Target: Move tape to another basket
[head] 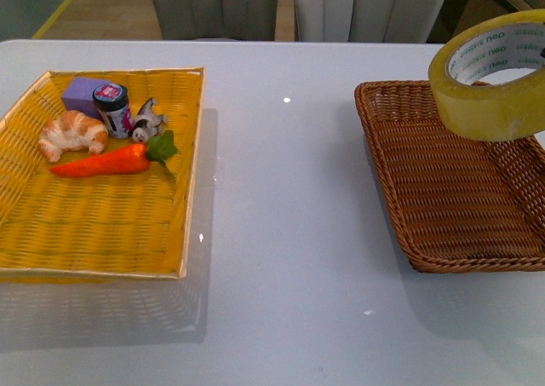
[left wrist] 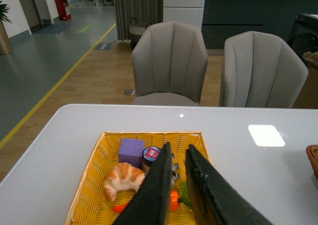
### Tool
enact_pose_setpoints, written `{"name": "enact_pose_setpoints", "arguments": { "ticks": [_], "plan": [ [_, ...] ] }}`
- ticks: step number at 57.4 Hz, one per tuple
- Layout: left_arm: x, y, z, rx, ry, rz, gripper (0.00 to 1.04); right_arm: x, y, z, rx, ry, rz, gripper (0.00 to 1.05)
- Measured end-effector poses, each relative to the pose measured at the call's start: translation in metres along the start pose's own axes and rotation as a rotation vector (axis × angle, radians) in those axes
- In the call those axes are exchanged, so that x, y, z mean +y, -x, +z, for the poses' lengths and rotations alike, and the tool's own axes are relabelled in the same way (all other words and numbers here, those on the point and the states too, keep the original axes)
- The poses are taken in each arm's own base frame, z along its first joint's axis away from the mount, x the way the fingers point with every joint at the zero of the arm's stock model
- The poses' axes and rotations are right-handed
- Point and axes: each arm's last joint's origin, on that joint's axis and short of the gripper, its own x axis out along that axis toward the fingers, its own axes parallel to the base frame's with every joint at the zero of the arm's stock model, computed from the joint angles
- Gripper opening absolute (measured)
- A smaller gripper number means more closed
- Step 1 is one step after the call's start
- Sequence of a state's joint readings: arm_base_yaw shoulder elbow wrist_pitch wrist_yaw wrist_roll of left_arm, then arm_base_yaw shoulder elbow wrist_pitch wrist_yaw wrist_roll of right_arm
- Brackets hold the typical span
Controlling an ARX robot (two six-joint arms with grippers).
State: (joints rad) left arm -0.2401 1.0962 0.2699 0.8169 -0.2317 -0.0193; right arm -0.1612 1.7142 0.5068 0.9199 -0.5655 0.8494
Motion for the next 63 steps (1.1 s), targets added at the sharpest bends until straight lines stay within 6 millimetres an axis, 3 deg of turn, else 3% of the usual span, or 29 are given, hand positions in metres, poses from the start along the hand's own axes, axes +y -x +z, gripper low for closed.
{"name": "enact_pose_setpoints", "arguments": {
  "ticks": [3,27,39,52,63],
  "plan": [
    [0.004,0.006,-0.002,-0.004,0.0,-0.005,0.02,-0.009,-0.009,0.003,-0.006,-0.009,-0.019,0.48],
    [0.029,0.046,-0.02,-0.002,-0.007,0.003,0.02,-0.082,-0.078,0.0,0.01,-0.1,-0.165,0.48],
    [0.042,0.058,-0.027,-0.014,-0.007,0.012,0.02,-0.097,-0.099,0.0,0.016,-0.124,-0.194,0.48],
    [0.042,0.068,-0.03,-0.012,-0.007,0.005,0.02,-0.106,-0.105,-0.006,0.035,-0.138,-0.22,0.48],
    [0.042,0.075,-0.028,-0.018,-0.007,0.005,0.02,-0.111,-0.1,-0.01,0.049,-0.131,-0.257,0.79]
  ]
}}
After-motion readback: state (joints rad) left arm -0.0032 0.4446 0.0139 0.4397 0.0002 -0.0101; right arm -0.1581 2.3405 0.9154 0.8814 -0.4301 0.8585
